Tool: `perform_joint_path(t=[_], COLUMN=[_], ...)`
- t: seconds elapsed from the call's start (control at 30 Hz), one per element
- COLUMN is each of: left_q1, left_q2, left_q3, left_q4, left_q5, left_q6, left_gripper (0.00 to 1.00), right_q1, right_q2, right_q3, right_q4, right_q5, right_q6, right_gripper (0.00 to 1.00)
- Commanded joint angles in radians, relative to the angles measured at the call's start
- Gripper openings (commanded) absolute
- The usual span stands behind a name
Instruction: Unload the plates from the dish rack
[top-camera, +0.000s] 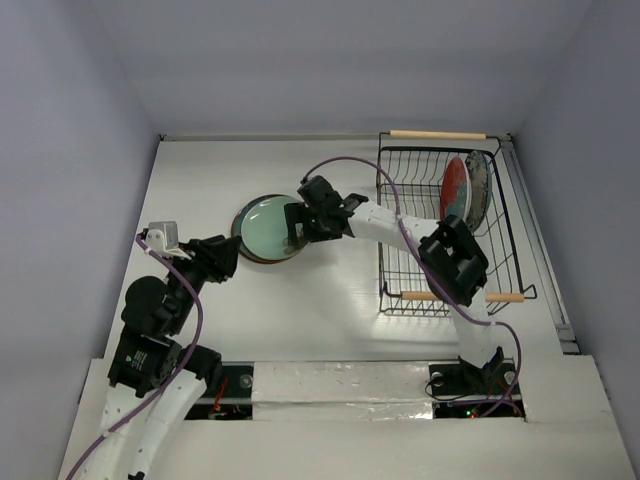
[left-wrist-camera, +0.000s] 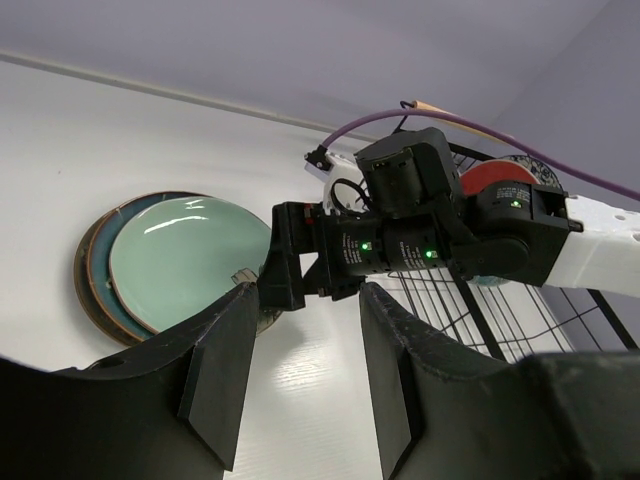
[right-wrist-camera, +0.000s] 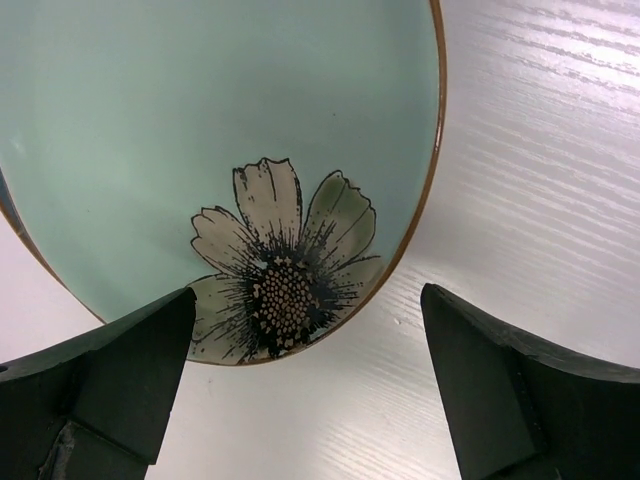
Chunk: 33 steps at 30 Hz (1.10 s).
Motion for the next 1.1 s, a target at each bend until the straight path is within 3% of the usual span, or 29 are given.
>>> perform_joint_path(t=[0.0,0.1,0.4,0.47,0.5,0.53,0.6,0.7,0.8,0.83,0.87,0.9,0.93,1.07], left_q1=[-0.005,-0.005,-0.005,-0.005,-0.005,-0.005,-0.005,-0.005,-0.005,-0.005,-0.005,-0.005,-0.005,-0.014], left_q2=[-0.012,-0.01,-0.009,-0.009,-0.009,-0.007,-0.005,-0.007,-0.01,-0.007,-0.005,-0.004,-0.004,0.001], left_q3=[-0.005,-0.005,-0.005,-0.006,-0.006,-0.008,-0.009,-0.009,-0.008,-0.008,-0.008,-0.008,-0.008,-0.008], left_q4=[0.04,0.04,0.041,0.041,0.043,0.044,0.05,0.044,0.038,0.04,0.04,0.041,0.04,0.04], left_q5=[0.01,0.01,0.011,0.011,0.013,0.014,0.023,0.0,-0.013,-0.012,-0.013,-0.012,-0.006,-0.001], left_q6=[-0.007,-0.005,-0.004,-0.005,-0.005,-0.005,-0.004,-0.007,-0.013,-0.013,-0.013,-0.013,-0.013,-0.013], left_gripper=[0.42,0.42,0.42,0.42,0.39,0.36,0.25,0.09,0.05,0.05,0.05,0.06,0.07,0.22], right_q1=[0.021,0.03,0.03,0.03,0.004,-0.015,-0.064,-0.205,-0.332,-0.384,-0.406,-0.426,-0.446,-0.518], right_q2=[0.002,-0.007,-0.314,-0.397,-0.44,-0.521,-0.596,-0.707,-0.79,-0.802,-0.819,-0.824,-0.824,-0.805], right_q3=[0.062,0.084,0.044,0.007,-0.008,-0.022,-0.062,-0.122,-0.201,-0.217,-0.231,-0.263,-0.272,-0.309], right_q4=[-0.011,-0.008,-0.054,-0.062,-0.065,-0.071,-0.105,-0.163,-0.198,-0.212,-0.232,-0.234,-0.237,-0.202], right_q5=[-0.021,-0.041,0.278,0.384,0.416,0.471,0.52,0.556,0.587,0.625,0.651,0.671,0.68,0.624], right_q6=[-0.043,-0.049,-0.087,-0.104,-0.114,-0.114,-0.118,-0.14,-0.166,-0.167,-0.169,-0.189,-0.193,-0.232], right_gripper=[1.0,1.0,0.98,0.81,0.68,0.27,0.0,0.0,0.0,0.06,0.19,0.35,0.6,0.65])
